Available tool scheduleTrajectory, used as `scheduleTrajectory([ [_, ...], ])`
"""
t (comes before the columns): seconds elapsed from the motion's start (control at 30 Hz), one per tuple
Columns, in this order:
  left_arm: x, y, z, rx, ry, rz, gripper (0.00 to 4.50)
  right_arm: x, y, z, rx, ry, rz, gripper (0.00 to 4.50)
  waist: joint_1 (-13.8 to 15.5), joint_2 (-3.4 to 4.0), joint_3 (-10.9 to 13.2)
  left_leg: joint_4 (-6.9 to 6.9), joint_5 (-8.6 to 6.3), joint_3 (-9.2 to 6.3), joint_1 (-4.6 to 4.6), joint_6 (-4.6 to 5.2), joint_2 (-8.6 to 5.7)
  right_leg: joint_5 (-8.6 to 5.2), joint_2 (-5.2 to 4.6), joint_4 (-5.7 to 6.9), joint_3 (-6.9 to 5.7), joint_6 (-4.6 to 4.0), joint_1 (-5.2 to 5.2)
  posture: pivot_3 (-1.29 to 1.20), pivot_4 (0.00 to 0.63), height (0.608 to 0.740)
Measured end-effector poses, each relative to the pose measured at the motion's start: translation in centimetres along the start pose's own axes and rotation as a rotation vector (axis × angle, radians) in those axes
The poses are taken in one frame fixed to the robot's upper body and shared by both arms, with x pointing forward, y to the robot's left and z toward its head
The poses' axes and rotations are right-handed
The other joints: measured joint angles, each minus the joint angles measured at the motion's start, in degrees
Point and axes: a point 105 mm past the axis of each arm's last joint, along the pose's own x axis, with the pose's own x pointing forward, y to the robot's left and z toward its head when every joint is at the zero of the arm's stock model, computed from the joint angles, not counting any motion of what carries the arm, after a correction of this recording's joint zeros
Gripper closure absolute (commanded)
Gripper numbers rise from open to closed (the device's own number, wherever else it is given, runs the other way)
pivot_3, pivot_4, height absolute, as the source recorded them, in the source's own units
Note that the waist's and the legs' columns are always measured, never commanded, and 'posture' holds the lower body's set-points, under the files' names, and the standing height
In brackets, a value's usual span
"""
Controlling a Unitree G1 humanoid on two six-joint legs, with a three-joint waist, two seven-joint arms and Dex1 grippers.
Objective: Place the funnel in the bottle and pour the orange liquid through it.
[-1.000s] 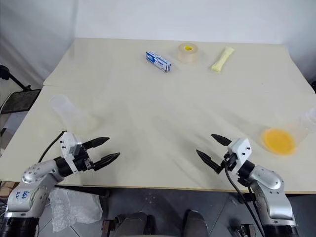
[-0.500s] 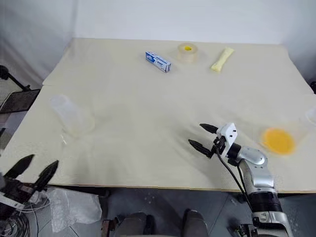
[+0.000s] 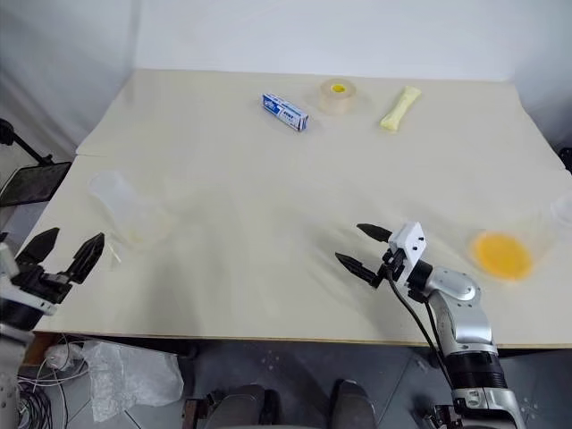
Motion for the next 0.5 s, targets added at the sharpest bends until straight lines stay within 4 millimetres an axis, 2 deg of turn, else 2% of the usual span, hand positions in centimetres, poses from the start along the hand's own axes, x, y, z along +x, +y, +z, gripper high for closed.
scheduleTrajectory([
  [0.07,1.3,0.5,0.0,0.006,0.007,0.0,0.0,-0.1,0.3,0.2,-0.008,-0.005,-0.005,0.03,-0.03,0.0,0.0,0.03,0.0,0.03,0.02,0.0,0.0,0.0,-0.01,0.05,0.04,0.0,-0.01,0.0,0.15,0.74],
  [0.2,2.4,1.1,-0.4,0.004,0.008,0.003,0.0,-0.4,0.7,0.2,-0.006,-0.001,-0.018,0.03,-0.21,-0.01,-0.01,0.02,-0.03,0.04,0.01,-0.04,0.01,0.0,-0.01,0.07,0.0,0.0,-0.05,0.0,0.15,0.74],
  [0.5,4.6,0.2,-0.8,-0.005,0.008,-0.09,0.0,-0.4,1.1,0.8,-0.018,-0.008,-0.029,0.03,-0.35,-0.02,-0.01,0.09,-0.03,0.04,0.0,-0.05,0.0,0.0,-0.02,0.14,-0.01,0.0,-0.05,0.0,0.15,0.74],
])
